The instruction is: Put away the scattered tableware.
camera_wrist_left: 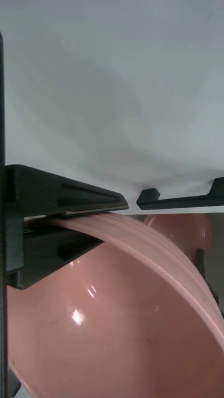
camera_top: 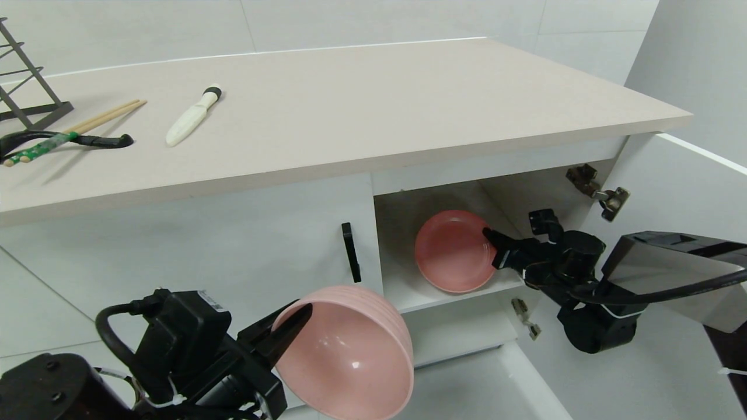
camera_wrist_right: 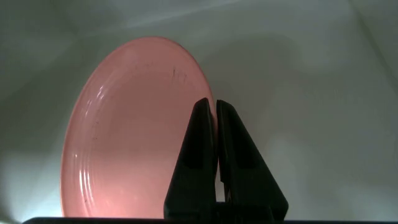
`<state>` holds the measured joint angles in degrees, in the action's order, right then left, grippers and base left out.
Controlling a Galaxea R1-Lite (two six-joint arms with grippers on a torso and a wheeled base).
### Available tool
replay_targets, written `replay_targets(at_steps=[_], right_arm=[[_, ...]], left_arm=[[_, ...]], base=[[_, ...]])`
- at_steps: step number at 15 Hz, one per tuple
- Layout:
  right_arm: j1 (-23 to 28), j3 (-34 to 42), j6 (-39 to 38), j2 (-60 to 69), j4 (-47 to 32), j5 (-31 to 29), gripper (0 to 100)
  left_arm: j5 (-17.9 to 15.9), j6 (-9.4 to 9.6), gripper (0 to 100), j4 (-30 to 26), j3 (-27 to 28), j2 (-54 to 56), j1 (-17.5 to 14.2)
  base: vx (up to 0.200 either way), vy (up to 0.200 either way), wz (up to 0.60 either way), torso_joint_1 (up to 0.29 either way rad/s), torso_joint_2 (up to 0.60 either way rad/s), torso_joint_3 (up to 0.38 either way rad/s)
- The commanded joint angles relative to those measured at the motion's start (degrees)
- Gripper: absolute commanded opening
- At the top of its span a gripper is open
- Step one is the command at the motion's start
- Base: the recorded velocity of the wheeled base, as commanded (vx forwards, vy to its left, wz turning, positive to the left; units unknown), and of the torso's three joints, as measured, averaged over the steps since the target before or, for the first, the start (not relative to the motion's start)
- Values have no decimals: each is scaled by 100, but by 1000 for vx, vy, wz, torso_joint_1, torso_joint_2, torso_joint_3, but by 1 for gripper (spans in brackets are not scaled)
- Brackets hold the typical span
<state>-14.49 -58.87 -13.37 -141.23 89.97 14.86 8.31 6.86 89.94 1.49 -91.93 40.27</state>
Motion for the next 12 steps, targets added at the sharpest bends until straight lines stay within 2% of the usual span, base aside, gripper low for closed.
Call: replay_targets(at_steps=[1,12], right_arm=[[-89,-336,-7,-353,3,-18,0],[-124,-582,-16,-529,3,-256,0]], left_arm=[[4,-1,0,6,1,-18,-1],[4,-1,0,6,1,-18,-1]], base=[[0,0,0,0,0,0],[0,0,0,0,0,0]])
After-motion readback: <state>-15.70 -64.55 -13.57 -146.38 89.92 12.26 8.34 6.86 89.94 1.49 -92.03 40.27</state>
